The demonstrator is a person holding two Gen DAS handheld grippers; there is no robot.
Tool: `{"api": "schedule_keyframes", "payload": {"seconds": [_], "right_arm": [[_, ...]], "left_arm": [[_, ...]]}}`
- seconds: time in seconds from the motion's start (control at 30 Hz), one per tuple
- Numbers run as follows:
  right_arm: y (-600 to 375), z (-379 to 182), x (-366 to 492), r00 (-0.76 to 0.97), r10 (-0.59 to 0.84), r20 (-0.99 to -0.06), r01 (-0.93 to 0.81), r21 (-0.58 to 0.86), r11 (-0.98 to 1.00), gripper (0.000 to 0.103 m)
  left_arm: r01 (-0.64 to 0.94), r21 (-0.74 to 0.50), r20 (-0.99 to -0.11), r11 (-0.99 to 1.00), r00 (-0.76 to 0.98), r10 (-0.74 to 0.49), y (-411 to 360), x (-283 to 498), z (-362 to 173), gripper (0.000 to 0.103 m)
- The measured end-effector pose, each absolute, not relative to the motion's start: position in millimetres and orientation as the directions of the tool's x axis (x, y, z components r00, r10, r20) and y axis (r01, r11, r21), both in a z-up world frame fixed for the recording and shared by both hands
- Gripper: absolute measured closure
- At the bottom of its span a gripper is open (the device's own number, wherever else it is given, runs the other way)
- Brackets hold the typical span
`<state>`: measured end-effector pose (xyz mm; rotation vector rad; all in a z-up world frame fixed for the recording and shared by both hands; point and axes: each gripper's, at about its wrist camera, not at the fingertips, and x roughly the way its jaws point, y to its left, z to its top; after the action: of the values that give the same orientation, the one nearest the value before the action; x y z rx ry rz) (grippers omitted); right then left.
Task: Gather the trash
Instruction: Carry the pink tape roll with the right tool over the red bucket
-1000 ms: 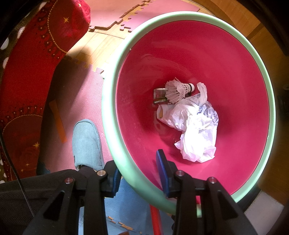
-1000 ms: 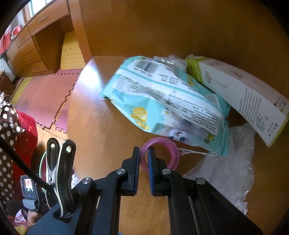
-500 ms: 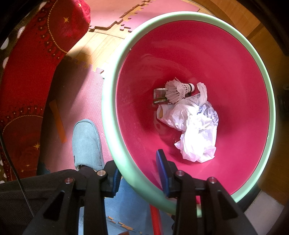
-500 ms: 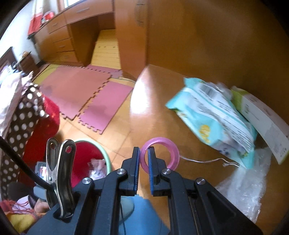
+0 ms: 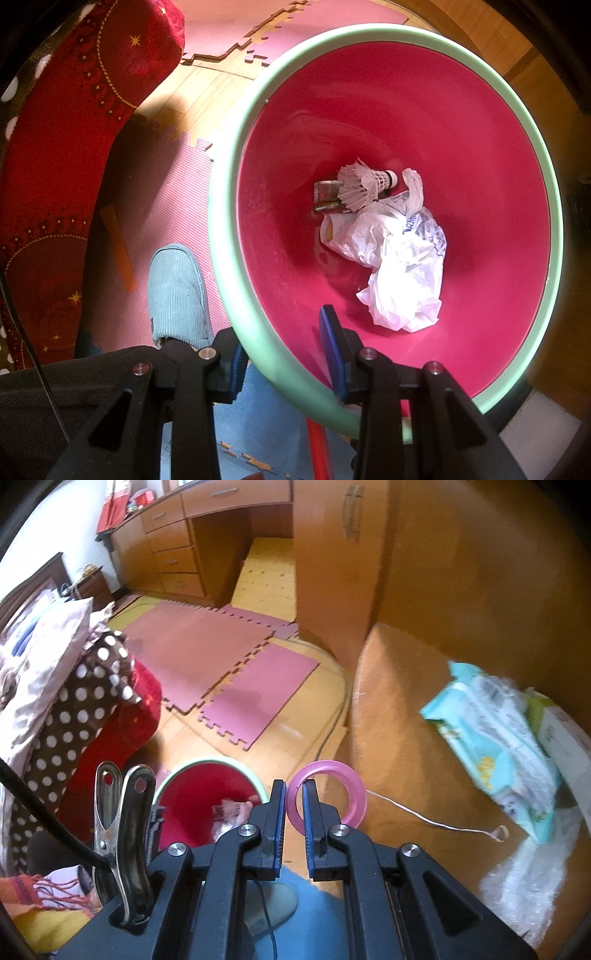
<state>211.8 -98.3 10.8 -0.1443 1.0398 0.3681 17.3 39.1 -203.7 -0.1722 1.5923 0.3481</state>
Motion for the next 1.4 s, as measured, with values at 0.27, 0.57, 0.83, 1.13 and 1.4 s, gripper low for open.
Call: {"api": "schedule_keyframes", "payload": {"seconds": [0.27,0.57,0.83,1.13,1.4], "right_arm": [[-68,-14,207,0.386,0.269,-0.882,-0.432,0.084,0.898,0.093],[-51,-29,205,0.351,0.284,-0.892,-0.465,0.097,0.88,0.093],[-40,-41,208,0.33,0.296,-0.896,-0.491,0.105,0.865,0.093],[-25,-68,211,0.27,0.314,-0.91,-0.526,0.134,0.84,0.093],[-4,-100,213,0.224,0.296,-0.929,-0.557,0.127,0.821,0.093]], "left_arm": [[-0.321,0.115,-0.993,0.94,-0.056,0.102,39,17,-204,0.067],[-0.322,0.114,-0.993,0.94,-0.056,0.101,39,17,-204,0.067],[-0.322,0.115,-0.993,0.94,-0.056,0.102,39,17,-204,0.067],[-0.322,0.114,-0.993,0.94,-0.056,0.102,39,18,-204,0.067],[-0.323,0.119,-0.993,0.939,-0.051,0.108,38,18,-203,0.067]]}}
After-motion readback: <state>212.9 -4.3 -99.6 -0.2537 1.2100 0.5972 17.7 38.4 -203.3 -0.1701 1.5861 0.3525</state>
